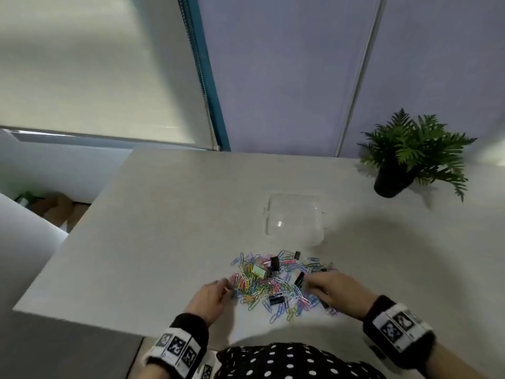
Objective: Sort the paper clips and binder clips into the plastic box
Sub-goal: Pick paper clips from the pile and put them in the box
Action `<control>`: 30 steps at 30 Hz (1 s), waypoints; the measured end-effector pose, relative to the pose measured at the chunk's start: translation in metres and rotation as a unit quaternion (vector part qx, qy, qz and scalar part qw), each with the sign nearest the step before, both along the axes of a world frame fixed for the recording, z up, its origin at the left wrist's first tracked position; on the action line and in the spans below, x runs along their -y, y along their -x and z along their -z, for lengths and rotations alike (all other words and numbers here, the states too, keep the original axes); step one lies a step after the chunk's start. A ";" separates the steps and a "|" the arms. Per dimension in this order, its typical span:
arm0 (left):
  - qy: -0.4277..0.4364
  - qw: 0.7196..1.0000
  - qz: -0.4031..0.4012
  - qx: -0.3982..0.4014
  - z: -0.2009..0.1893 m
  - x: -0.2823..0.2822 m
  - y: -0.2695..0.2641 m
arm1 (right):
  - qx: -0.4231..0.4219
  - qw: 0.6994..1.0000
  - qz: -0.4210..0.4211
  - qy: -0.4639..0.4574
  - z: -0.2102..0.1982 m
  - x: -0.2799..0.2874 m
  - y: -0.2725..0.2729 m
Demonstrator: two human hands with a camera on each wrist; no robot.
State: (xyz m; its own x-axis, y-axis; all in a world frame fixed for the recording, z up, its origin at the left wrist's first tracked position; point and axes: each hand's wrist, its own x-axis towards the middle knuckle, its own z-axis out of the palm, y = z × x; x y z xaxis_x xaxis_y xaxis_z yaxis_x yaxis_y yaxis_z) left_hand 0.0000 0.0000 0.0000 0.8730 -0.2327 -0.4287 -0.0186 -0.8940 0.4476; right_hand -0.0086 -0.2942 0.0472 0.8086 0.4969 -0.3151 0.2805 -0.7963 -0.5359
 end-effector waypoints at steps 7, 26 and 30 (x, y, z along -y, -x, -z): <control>-0.030 0.999 -0.006 0.031 0.021 0.030 -0.017 | 0.086 0.980 -0.163 0.079 0.019 -0.104 -0.037; 0.023 0.998 -0.019 0.059 0.018 0.026 -0.033 | -0.007 0.984 0.100 -0.147 0.050 -0.064 -0.048; 0.020 0.996 -0.028 0.077 0.019 0.031 -0.029 | -0.097 0.931 0.196 -0.291 0.042 -0.054 -0.050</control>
